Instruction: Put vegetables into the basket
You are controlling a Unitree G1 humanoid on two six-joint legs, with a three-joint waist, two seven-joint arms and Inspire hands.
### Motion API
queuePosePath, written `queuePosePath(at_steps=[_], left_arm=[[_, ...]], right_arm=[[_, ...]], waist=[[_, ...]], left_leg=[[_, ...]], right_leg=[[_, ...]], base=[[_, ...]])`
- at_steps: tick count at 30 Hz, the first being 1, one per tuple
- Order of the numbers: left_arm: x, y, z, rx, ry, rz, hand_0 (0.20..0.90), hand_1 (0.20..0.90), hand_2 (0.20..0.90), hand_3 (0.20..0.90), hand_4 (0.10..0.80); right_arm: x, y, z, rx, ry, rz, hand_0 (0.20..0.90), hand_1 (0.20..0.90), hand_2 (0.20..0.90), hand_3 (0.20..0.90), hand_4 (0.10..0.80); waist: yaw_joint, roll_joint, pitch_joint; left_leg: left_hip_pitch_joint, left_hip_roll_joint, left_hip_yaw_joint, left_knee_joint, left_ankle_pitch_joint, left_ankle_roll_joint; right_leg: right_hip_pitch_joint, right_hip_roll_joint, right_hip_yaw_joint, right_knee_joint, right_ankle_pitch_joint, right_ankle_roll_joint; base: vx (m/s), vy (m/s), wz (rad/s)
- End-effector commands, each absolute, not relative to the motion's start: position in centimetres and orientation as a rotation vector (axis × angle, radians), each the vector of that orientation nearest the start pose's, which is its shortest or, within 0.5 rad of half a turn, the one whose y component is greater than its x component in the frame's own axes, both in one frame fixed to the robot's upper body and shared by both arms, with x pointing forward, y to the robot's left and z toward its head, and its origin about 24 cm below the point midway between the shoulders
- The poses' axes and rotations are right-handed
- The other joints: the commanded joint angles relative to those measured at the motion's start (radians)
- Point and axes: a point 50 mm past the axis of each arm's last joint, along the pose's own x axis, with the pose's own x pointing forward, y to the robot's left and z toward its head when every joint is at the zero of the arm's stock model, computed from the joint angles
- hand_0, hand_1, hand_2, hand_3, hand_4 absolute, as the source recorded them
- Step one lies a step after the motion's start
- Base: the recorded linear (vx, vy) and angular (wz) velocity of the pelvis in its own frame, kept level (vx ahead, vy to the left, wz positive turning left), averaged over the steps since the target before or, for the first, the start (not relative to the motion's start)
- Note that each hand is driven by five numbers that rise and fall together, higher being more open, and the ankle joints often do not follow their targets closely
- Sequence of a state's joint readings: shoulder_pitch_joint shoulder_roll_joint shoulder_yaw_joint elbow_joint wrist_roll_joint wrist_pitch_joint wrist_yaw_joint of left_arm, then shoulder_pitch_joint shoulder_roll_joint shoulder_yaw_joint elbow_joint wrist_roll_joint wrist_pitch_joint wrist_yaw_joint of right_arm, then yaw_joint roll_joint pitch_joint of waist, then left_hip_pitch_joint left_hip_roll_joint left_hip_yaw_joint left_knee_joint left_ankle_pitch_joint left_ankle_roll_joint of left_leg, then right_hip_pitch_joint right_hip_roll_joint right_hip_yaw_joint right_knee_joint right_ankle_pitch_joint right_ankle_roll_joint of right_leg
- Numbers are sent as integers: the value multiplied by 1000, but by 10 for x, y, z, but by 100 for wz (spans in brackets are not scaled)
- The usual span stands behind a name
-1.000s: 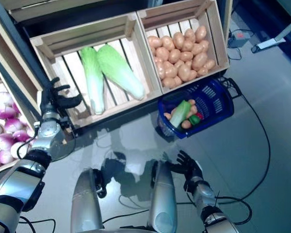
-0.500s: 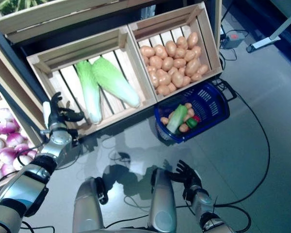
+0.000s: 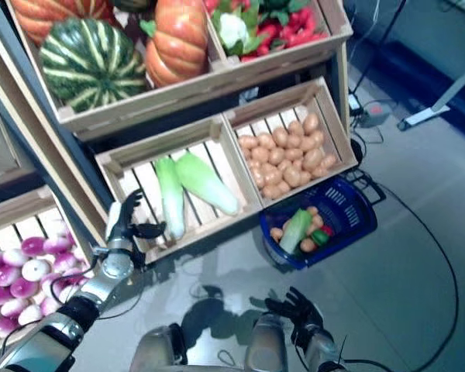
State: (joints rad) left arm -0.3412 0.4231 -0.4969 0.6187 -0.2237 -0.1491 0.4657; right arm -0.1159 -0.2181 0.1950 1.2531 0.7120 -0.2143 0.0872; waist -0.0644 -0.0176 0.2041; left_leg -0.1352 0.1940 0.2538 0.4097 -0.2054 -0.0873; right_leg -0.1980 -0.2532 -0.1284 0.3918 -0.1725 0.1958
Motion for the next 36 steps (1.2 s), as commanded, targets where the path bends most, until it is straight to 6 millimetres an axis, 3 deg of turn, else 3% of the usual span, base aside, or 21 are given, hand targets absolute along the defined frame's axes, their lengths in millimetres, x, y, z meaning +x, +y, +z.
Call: queuePosePath(at_steps=[1, 5, 9, 14, 16, 19, 23, 25, 30, 36], left_arm=[[314, 159, 48, 326, -123, 63, 900, 900, 900, 900, 800], [306, 154, 49, 335, -142, 15, 900, 900, 900, 900, 800], [298, 138, 77, 543, -381, -103, 900, 900, 900, 900, 800], [289, 127, 95, 1084, -678, -293, 900, 900, 900, 900, 800], [295, 138, 95, 1377, -739, -362, 900, 900, 900, 900, 800], [305, 157, 90, 1609, -674, -413, 900, 900, 900, 900, 800], [320, 198, 84, 1939, -529, -499, 900, 900, 900, 900, 800], [332, 209, 96, 2055, -479, -505, 900, 900, 900, 900, 800], [348, 219, 124, 2162, -473, -433, 900, 900, 900, 900, 800], [367, 228, 164, 2283, -520, -288, 900, 900, 900, 900, 800]], right_arm=[[149, -235, -141, 246, 857, -369, 900, 900, 900, 900, 800], [146, -230, -144, 249, 889, -379, 900, 900, 900, 900, 800], [146, -229, -144, 250, 899, -387, 900, 900, 900, 900, 800], [149, -236, -142, 216, 893, -373, 900, 900, 900, 900, 800], [148, -242, -140, 192, 891, -355, 900, 900, 900, 900, 800], [146, -248, -139, 160, 892, -332, 900, 900, 900, 900, 800], [143, -267, -134, 104, 893, -308, 900, 900, 900, 900, 800], [151, -280, -126, 80, 874, -307, 900, 900, 900, 900, 800], [167, -294, -112, 56, 804, -299, 900, 900, 900, 900, 800], [203, -304, -86, 60, 649, -298, 900, 900, 900, 900, 800]], waist=[[7, 17, -56], [26, 19, -78], [41, 22, -84], [37, 25, -70], [18, 23, -68], [-5, 22, -58], [-51, 27, -28], [-72, 32, 8], [-96, 34, 75], [-109, 27, 151]], left_leg=[[22, 23, -35, -106, 117, 7], [82, 7, -24, -209, 155, -1], [105, -1, -21, -241, 164, -3], [109, 8, -9, -205, 136, -4], [109, 11, 4, -193, 132, -1], [113, 16, 21, -158, 107, 5], [94, 31, 47, -89, 82, 11], [43, 41, 48, -15, 68, 11], [-64, 65, 35, 121, 19, 20], [-222, 89, 15, 289, -39, 21]], right_leg=[[57, 20, -49, -125, 126, -72], [136, 31, -71, -236, 155, -62], [169, 36, -76, -272, 165, -60], [181, 31, -73, -250, 146, -51], [176, 26, -67, -243, 149, -44], [173, 20, -59, -221, 136, -36], [138, 6, -39, -162, 126, -29], [83, -4, -22, -100, 120, -35], [-24, -26, 8, 31, 96, -44], [-183, -57, 28, 207, 64, -48]], base=[[92, 18, -19], [77, 18, -10], [44, 23, 10], [26, 28, 3], [35, 54, 0], [49, 64, -9], [9, 85, -16], [-128, 118, -26], [-143, 102, -4], [-166, 70, 1]])
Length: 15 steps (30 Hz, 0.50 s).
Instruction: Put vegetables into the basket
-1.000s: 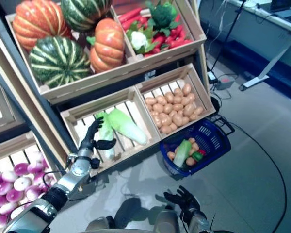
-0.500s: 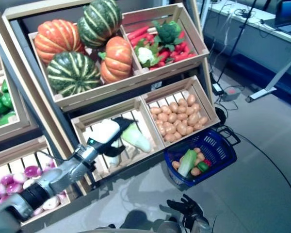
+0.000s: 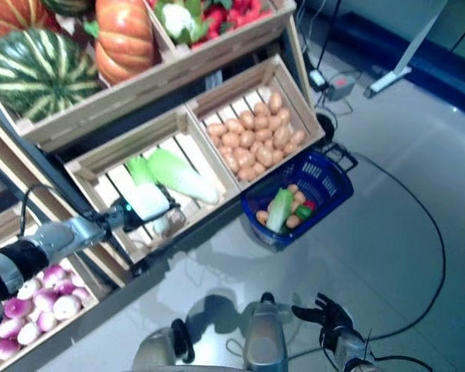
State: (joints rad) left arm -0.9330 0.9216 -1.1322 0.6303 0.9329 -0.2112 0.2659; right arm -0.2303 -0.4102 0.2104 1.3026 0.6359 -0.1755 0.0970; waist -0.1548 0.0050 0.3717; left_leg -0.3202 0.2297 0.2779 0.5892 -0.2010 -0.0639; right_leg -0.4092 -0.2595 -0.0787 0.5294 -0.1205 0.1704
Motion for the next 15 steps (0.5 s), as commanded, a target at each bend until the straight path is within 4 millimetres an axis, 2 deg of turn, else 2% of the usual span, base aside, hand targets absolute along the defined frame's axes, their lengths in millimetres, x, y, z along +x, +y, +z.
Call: queuePosePath(at_steps=[1, 8, 9, 10, 11, 12, 15], left_arm=[[369, 229, 170, 2295, -525, -271, 900, 900, 900, 900, 800], [379, 227, 199, 2362, -626, -173, 900, 900, 900, 900, 800], [380, 227, 201, 2374, -646, -163, 900, 900, 900, 900, 800], [381, 227, 203, 2392, -650, -163, 900, 900, 900, 900, 800], [382, 228, 205, 2424, -647, -156, 900, 900, 900, 900, 800], [382, 230, 204, 2435, -641, -154, 900, 900, 900, 900, 800], [384, 236, 203, 2472, -598, -158, 900, 900, 900, 900, 800]], right_arm=[[207, -305, -83, 62, 630, -300, 900, 900, 900, 900, 800], [240, -316, -53, 70, 512, -304, 900, 900, 900, 900, 800], [242, -317, -51, 70, 507, -307, 900, 900, 900, 900, 800], [243, -318, -50, 73, 499, -309, 900, 900, 900, 900, 800], [246, -319, -47, 81, 487, -314, 900, 900, 900, 900, 800], [247, -320, -45, 88, 483, -316, 900, 900, 900, 900, 800], [250, -325, -40, 105, 462, -328, 900, 900, 900, 900, 800]], waist=[[-17, 2, -8], [-9, -4, 25], [-7, -3, 27], [-7, -3, 27], [-7, -6, 30], [-7, -5, 31], [-8, -7, 36]], left_leg=[[-60, 57, -14, 135, -53, -5], [-182, 77, -49, 261, -91, -25], [-186, 82, -63, 285, -124, -36], [-195, 86, -67, 296, -128, -40], [-221, 91, -69, 305, -105, -40], [-221, 96, -81, 327, -137, -53], [-256, 107, -99, 366, -151, -60]], right_leg=[[6, -59, -21, 95, 7, -20], [-112, -92, -13, 220, -18, -17], [-119, -97, -7, 253, -49, -6], [-128, -100, -7, 265, -53, -6], [-148, -106, -10, 265, -31, -13], [-149, -108, -4, 288, -60, -3], [-185, -115, 4, 327, -73, -4]], base=[[-99, 33, 0], [-106, 2, 3], [5, -17, 12], [-64, -29, 12], [-53, -29, 9], [-52, -28, 8], [-18, -21, 7]])
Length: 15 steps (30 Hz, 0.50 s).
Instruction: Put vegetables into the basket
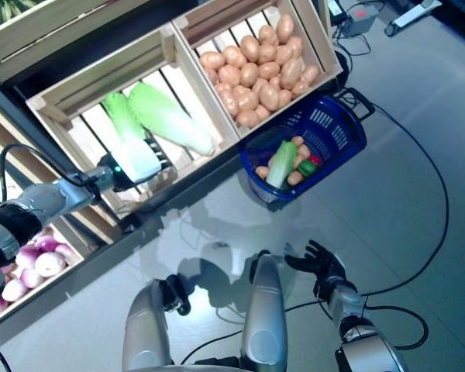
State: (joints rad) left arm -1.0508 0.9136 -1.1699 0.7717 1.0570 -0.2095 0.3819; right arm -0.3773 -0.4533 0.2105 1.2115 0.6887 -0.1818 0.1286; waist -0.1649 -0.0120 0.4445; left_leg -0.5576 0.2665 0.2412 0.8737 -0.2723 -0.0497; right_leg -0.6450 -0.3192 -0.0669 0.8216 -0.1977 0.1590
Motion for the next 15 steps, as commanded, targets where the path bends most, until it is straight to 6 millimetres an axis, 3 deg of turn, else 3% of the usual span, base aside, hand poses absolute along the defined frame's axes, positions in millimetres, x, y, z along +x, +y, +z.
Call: queuePosePath(at_steps=[1, 8, 15], left_arm=[[385, 239, 204, 2480, -593, -153, 900, 900, 900, 900, 800], [389, 244, 221, 2513, -591, -58, 900, 900, 900, 900, 800], [391, 242, 255, 2646, -756, 1, 900, 900, 900, 900, 800]], right_arm=[[250, -326, -39, 107, 456, -331, 900, 900, 900, 900, 800], [254, -335, -28, 123, 408, -362, 900, 900, 900, 900, 800], [261, -346, -11, 139, 325, -359, 900, 900, 900, 900, 800]], waist=[[2, 8, -33], [1, 7, -14], [-14, -2, 20]], left_leg=[[-30, 73, -68, 92, -84, -76], [-122, 83, -110, 174, -113, -90], [-267, 100, -134, 297, -151, -94]], right_leg=[[40, -57, -6, 45, 1, 8], [-51, -62, 12, 118, -21, 12], [-187, -63, 28, 208, -38, 20]], base=[[-41, -42, 2], [-41, -22, 3], [-69, 6, 4]])
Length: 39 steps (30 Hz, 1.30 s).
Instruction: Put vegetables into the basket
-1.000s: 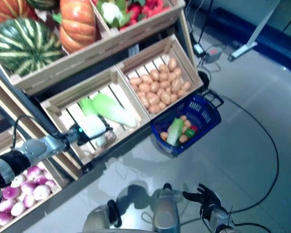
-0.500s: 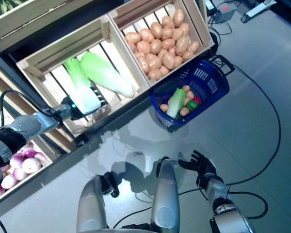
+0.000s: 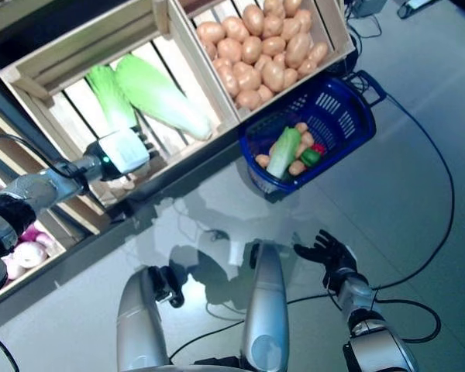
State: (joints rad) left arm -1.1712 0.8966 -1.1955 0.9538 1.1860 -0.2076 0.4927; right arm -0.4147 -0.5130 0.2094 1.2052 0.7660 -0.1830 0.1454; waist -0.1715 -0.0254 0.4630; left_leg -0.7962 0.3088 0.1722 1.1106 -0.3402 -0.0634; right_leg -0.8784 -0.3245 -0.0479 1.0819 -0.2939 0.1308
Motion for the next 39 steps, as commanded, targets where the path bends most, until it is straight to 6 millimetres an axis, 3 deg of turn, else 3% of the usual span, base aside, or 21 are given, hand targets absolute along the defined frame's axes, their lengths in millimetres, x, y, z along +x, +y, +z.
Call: queuePosePath(at_steps=[1, 8, 20, 22, 23, 24, 32, 37, 39], left_arm=[[391, 241, 259, -3394, 964, -6, 900, 900, 900, 900, 800], [393, 238, 280, -3375, 886, -7, 900, 900, 900, 900, 800], [393, 255, 285, -3466, 644, 8, 900, 900, 900, 900, 800], [393, 262, 282, -3494, 556, 6, 568, 568, 568, 568, 579], [393, 264, 281, -3501, 543, 8, 559, 559, 559, 559, 573], [392, 268, 278, -3515, 513, 11, 300, 300, 300, 300, 400], [388, 284, 265, -3597, 406, 98, 300, 300, 300, 300, 400], [386, 287, 256, -3648, 456, 128, 300, 300, 300, 300, 400], [384, 286, 255, -3716, 602, 85, 300, 300, 300, 300, 400]], right_arm=[[261, -347, -10, 146, 317, -360, 900, 900, 900, 900, 800], [259, -356, -1, 191, 262, -383, 900, 900, 900, 900, 800], [270, -373, 29, 208, 153, -382, 900, 900, 900, 900, 800], [273, -374, 34, 215, 129, -370, 900, 900, 900, 900, 800], [274, -374, 35, 215, 127, -368, 900, 900, 900, 900, 800], [275, -373, 36, 218, 121, -361, 900, 900, 900, 900, 800], [278, -371, 37, 229, 131, -372, 900, 900, 900, 900, 800], [277, -373, 33, 239, 158, -388, 900, 900, 900, 900, 800], [275, -373, 30, 241, 180, -392, 900, 900, 900, 900, 800]], waist=[[-9, 11, 4], [-24, 5, 28], [-17, 15, 24], [-13, 19, 19], [-12, 19, 18], [-10, 20, 15], [-3, 23, -10], [0, 27, -33], [0, 27, -51]], left_leg=[[-45, 60, -68, 73, -87, -80], [-189, 79, -94, 187, -119, -79], [-286, 93, -128, 249, -143, -79], [-277, 90, -124, 242, -143, -77], [-273, 89, -122, 240, -143, -77], [-264, 88, -118, 235, -141, -75], [-197, 86, -102, 197, -134, -72], [-112, 84, -69, 113, -111, -67], [-62, 80, -52, 60, -93, -66]], right_leg=[[30, -59, 11, -42, 57, 49], [-105, -67, 28, 44, 53, 58], [-202, -74, 41, 120, 26, 54], [-192, -77, 36, 116, 23, 51], [-187, -77, 34, 113, 22, 50], [-178, -79, 31, 108, 23, 48], [-113, -83, 17, 76, 19, 44], [-40, -75, 9, 10, 29, 49], [5, -65, 4, -29, 34, 47]], base=[[-93, 19, 0], [-80, 6, 2], [-32, 5, 2], [0, 0, 0], [3, 2, 3], [9, 2, 3], [14, 16, 3], [36, 33, -2], [62, 40, -1]])
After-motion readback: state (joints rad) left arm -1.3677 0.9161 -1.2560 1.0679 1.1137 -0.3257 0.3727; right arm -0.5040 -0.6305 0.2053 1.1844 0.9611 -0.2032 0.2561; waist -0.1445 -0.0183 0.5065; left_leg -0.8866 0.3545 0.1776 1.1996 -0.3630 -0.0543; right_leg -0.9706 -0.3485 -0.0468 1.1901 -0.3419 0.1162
